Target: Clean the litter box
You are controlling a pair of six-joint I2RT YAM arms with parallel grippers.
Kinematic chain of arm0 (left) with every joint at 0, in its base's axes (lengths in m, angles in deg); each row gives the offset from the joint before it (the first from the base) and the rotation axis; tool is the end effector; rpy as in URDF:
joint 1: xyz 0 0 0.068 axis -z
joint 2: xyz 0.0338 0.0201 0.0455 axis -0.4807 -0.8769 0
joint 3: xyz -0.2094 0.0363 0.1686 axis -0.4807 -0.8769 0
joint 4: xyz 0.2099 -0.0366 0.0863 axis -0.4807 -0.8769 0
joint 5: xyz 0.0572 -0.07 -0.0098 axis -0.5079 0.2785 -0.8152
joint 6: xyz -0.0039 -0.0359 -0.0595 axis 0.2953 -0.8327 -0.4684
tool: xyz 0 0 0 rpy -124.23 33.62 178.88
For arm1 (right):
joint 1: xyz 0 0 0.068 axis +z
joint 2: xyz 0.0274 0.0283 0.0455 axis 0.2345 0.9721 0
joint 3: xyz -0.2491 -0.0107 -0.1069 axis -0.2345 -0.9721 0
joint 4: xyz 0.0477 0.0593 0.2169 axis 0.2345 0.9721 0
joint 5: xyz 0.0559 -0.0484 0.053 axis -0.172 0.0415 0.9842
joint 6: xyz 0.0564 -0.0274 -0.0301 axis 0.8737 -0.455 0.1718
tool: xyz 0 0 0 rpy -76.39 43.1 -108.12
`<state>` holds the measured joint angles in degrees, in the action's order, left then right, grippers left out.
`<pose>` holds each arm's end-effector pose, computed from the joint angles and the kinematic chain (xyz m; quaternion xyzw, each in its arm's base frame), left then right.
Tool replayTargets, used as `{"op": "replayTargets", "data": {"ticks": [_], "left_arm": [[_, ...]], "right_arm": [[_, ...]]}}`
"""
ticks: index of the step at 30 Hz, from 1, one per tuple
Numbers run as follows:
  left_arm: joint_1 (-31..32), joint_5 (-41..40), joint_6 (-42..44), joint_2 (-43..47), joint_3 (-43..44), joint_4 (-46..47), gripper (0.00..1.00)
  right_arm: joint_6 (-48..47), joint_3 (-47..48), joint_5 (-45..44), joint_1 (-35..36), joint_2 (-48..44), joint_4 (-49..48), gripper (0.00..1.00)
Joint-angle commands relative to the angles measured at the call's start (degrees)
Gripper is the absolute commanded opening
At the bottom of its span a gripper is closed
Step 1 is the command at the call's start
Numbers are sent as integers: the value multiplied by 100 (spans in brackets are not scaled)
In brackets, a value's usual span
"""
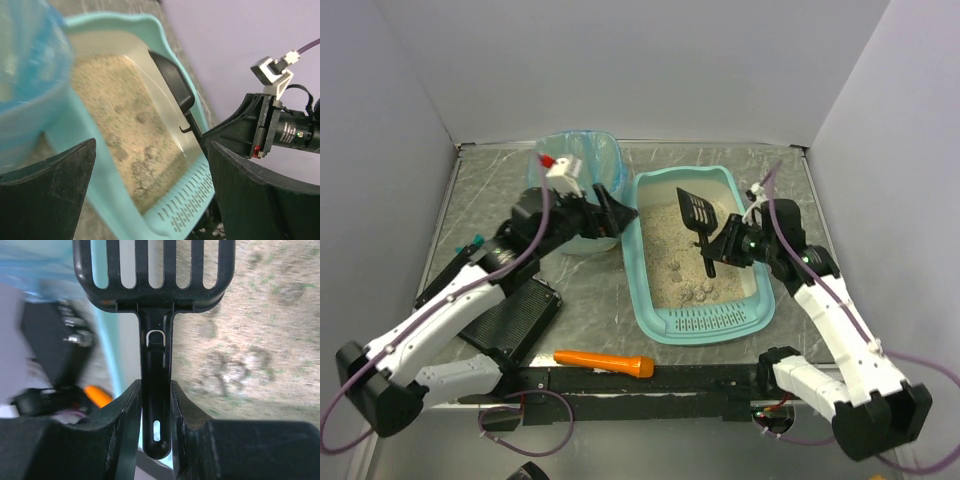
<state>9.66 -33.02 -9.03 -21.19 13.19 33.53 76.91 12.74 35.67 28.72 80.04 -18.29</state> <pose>0.1813 -0.1476 0.3785 0.0226 0.7649 -0.4117 0.4949 0.1725 0.0687 0.3056 0.0203 0.8890 0.3166 0.3301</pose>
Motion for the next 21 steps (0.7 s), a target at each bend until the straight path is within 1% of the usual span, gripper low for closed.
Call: {"op": "replayTargets", "data": {"ticks": [1,2,3,4,8,10,12,14,16,18,20,21], "left_arm": [[659,-292,-640,-621,388,852,97],[739,-501,-693,-799,493,871,97],[827,-529,-711,-983,764,871,97],[967,-581,-737,-1376,941,836,97],[1206,-923,-702,-2214,1828,441,97],[1223,-986,-737,-2530,1970,343,97],[1215,-1012,-702,-2759,2234,213,97],[1241,-1152,-720,-2892,2506,2,97],[1250,-1337,-781,-2997,2569,-122,97],[1250,-1285,-816,-3032,2516,0,99],[1267,-1180,-869,-3094,2490,237,87],[1311,-1249,-895,-3190,2524,238,77]], "right_arm": [[773,-306,540,-153,-485,-505,0],[783,-324,444,-162,-555,-478,0],[792,-333,443,-171,-591,-469,0],[818,-359,478,-180,-626,-530,0],[1002,-473,786,-224,-828,-724,0],[1212,-482,953,-224,-907,-768,0],[1423,-535,1102,-233,-977,-935,0],[1556,-596,1059,-241,-1109,-1022,0],[1784,-675,980,-241,-1223,-1066,0],[1925,-746,1189,-250,-1259,-1286,0],[1952,-790,1330,-250,-1180,-1365,0],[1943,-807,1383,-233,-1145,-1366,0]]}}
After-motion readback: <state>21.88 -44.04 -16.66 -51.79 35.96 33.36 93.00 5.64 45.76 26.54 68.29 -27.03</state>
